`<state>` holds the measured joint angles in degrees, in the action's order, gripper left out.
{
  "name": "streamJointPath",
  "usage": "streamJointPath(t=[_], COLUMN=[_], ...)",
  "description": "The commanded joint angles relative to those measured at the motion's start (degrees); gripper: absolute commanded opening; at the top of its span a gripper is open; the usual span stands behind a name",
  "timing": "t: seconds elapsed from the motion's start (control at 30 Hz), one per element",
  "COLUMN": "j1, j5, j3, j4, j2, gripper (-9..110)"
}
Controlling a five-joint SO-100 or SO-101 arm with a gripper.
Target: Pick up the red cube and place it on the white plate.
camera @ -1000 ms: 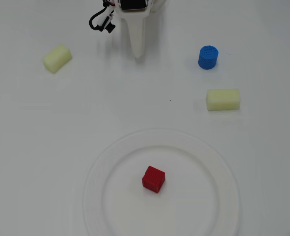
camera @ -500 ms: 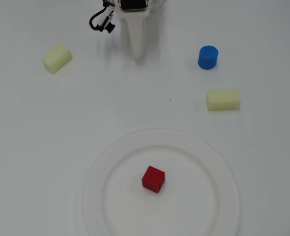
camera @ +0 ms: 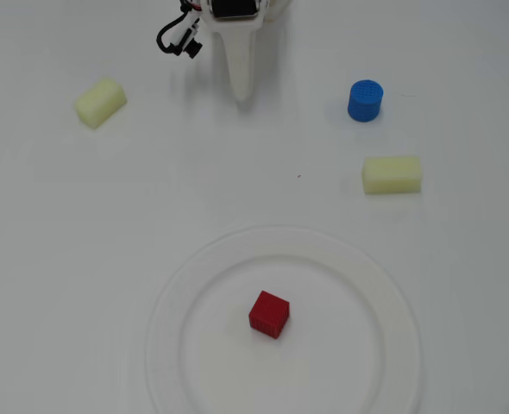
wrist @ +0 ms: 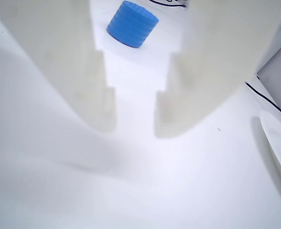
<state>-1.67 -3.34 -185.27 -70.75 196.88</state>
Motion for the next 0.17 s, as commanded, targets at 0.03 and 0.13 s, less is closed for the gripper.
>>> streamJointPath(t=[0.03, 0.13], j1=[-0.26, -0.26], j5=[-0.09, -0.09], j3=[0.26, 0.26], j4=[-0.26, -0.26], j2=[0.44, 0.44], gripper=[6, 6])
